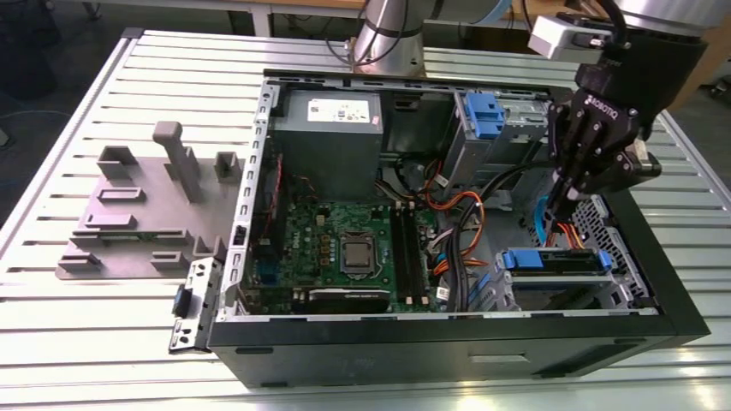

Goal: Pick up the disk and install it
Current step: 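Insert the second disk wire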

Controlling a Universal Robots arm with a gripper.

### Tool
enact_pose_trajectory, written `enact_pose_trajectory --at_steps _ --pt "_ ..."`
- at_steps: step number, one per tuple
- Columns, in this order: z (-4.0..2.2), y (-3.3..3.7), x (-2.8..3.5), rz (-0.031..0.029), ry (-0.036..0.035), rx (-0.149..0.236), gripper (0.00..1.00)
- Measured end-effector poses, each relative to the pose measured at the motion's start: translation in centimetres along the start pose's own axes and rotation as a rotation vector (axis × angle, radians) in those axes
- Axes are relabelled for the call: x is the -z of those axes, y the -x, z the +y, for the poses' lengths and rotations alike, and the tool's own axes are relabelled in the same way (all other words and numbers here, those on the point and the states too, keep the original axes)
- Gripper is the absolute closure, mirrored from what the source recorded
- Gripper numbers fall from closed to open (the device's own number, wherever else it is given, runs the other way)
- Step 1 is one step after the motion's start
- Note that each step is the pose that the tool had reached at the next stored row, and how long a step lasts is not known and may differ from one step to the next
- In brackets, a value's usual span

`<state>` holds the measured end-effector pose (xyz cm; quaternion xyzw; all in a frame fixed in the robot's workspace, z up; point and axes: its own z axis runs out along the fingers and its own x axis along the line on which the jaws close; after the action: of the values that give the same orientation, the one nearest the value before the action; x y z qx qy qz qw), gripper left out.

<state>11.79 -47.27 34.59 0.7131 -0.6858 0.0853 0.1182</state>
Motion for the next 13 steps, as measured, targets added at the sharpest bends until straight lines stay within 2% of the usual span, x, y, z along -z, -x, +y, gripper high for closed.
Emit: enact_pose_trajectory --at_steps 5,9,11,13 --pt "0.54 -0.24 -0.20 0.0008 -0.0214 -0.004 0.84" --pt "0.91 -0.59 -0.44 -0.0005 -0.0349 -0.008 0.84" --pt "1.02 -0.80 -0.59 -0.0083 -0.0399 -0.009 0.84" --pt "1.13 -0.98 -0.72 -0.0204 -0.0445 -0.010 0.84"
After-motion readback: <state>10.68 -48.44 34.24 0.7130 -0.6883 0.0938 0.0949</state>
